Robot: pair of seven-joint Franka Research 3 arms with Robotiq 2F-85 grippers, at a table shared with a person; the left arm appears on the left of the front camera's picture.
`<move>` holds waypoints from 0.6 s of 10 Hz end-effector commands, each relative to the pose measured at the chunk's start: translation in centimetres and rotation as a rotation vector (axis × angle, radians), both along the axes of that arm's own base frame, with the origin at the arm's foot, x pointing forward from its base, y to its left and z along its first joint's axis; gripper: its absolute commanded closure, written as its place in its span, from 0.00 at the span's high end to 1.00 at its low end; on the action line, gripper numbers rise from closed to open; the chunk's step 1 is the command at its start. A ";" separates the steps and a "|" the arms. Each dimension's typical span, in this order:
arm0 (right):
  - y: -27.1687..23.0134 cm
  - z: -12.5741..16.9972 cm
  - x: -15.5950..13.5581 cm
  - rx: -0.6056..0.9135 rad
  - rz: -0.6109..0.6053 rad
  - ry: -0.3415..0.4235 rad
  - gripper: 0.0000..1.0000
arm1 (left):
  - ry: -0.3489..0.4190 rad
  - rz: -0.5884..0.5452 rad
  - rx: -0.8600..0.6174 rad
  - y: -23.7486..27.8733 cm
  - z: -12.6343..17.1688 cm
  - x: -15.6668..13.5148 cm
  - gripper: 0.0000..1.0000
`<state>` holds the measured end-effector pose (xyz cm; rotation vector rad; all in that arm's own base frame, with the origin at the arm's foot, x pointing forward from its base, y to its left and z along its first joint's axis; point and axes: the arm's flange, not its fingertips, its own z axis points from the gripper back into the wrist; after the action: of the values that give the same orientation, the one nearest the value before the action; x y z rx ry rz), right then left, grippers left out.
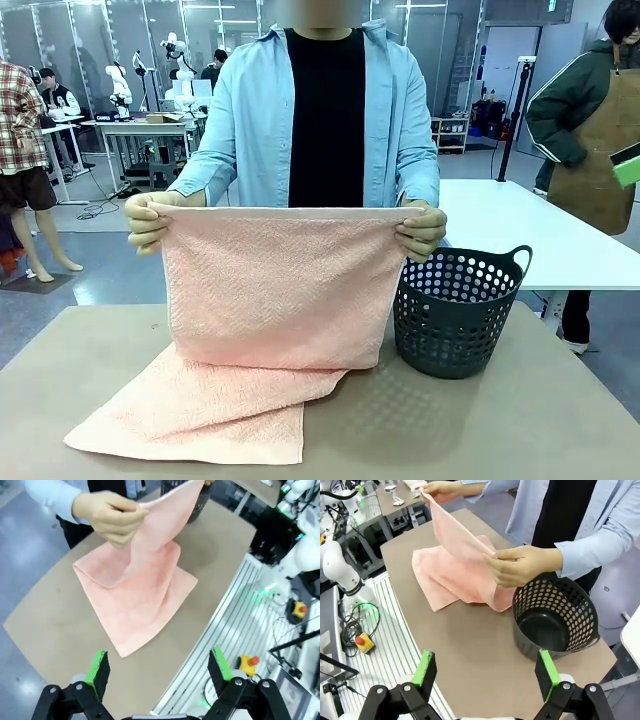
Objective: Fold the towel.
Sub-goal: Grab the top end of the 100 cm Hotel Towel extended by the human.
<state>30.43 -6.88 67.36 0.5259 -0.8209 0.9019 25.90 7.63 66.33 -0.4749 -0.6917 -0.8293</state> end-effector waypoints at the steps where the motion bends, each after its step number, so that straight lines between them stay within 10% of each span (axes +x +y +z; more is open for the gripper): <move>1: -0.3 0.4 0.1 -0.002 -0.005 0.008 1.00 | 0.026 0.008 0.001 0.4 0.2 0.0 1.00; 6: -0.2 1.8 -0.4 -0.084 0.090 -0.069 1.00 | -0.064 -0.105 0.068 -0.7 1.9 -0.3 1.00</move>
<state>30.31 -7.09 67.89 0.5140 -0.8288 0.9458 25.83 7.73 66.69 -0.4808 -0.6979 -0.8735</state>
